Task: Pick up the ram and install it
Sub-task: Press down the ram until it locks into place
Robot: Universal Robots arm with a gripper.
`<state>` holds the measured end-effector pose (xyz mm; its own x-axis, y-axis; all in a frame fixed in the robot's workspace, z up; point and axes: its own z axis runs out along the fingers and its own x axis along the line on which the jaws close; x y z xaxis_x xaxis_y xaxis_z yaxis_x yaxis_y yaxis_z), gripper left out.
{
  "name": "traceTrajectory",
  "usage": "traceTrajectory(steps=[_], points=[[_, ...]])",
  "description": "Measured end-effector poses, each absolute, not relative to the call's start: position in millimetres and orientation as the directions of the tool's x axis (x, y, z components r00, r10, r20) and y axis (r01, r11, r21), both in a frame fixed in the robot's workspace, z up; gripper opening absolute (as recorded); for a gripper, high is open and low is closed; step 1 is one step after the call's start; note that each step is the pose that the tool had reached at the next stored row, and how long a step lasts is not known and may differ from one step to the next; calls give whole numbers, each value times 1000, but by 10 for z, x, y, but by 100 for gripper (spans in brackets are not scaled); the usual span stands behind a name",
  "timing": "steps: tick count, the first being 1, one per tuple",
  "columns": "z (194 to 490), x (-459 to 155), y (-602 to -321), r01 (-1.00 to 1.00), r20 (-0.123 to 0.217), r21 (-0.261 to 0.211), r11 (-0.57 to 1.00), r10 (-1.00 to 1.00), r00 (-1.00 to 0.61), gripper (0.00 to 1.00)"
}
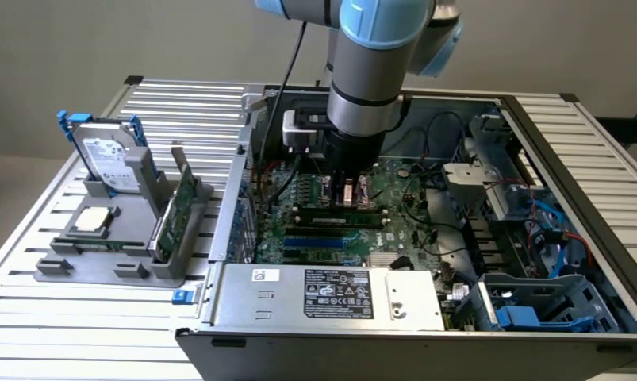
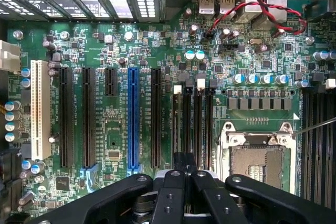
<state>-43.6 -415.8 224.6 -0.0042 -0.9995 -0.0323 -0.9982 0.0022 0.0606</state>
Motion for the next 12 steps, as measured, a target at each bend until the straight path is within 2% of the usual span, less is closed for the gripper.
traceTrajectory(steps=[12], points=[[2448,-281,-4156,-998,-33,63,6,-999,-8,11]])
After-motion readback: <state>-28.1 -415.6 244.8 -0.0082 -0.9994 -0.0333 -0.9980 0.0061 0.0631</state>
